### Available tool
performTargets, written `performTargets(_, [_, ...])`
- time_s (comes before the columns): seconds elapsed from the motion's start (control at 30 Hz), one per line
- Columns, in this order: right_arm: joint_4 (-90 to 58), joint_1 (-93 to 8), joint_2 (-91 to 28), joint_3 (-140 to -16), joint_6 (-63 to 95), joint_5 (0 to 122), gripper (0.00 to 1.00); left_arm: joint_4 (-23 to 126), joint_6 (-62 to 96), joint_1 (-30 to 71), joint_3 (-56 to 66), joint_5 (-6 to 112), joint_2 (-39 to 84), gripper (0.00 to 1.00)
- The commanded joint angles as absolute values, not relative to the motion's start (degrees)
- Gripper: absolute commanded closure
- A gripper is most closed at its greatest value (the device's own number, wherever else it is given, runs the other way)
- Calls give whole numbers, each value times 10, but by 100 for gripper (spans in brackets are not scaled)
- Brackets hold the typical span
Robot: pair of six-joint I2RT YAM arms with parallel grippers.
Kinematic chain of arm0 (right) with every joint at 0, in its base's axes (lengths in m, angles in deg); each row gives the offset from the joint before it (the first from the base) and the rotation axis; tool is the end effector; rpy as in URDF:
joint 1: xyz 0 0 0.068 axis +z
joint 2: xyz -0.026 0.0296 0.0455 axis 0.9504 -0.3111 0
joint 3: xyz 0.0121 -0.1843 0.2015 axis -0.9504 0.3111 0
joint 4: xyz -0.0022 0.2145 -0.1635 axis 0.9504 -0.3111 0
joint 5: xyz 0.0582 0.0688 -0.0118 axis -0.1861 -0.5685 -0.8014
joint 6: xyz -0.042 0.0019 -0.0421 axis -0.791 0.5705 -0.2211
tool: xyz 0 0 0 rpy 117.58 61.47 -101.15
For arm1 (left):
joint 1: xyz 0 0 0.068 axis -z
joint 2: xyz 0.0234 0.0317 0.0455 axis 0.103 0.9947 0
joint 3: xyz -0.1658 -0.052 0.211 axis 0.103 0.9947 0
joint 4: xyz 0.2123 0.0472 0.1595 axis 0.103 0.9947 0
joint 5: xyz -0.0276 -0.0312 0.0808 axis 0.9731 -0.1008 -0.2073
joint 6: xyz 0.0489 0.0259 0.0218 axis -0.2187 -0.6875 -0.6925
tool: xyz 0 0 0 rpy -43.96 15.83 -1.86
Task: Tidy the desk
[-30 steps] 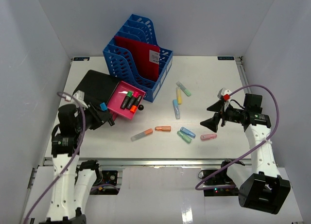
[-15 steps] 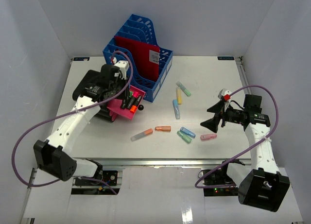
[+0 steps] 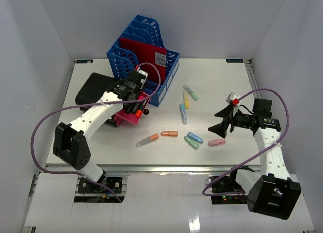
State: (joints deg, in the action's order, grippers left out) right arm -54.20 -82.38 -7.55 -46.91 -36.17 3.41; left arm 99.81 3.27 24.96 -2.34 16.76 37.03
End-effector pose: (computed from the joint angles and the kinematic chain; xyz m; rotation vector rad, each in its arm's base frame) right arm 0.1988 0.0033 0.2657 -0.9897 1.7257 0.7759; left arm 0.3044 -0.1579 0.2980 0.5165 2.3821 0.4099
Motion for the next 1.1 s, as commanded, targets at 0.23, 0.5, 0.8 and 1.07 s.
performTargets(0.23, [-536,-828,-73,-467,-366,12,2,1004,30,277,-58,94,358,36])
performTargets(0.5, [-548,-829,-71,-466,-384,4,2,948,160,312,-34,406,268,46])
performTargets(0.8, [-555,-829,-66,-462,-404,-9,2,778,303,368,178,501,219,74])
performTargets(1.07, [-553,-832,-74,-462,-405,-6,2,790,246,488,137,185,389,71])
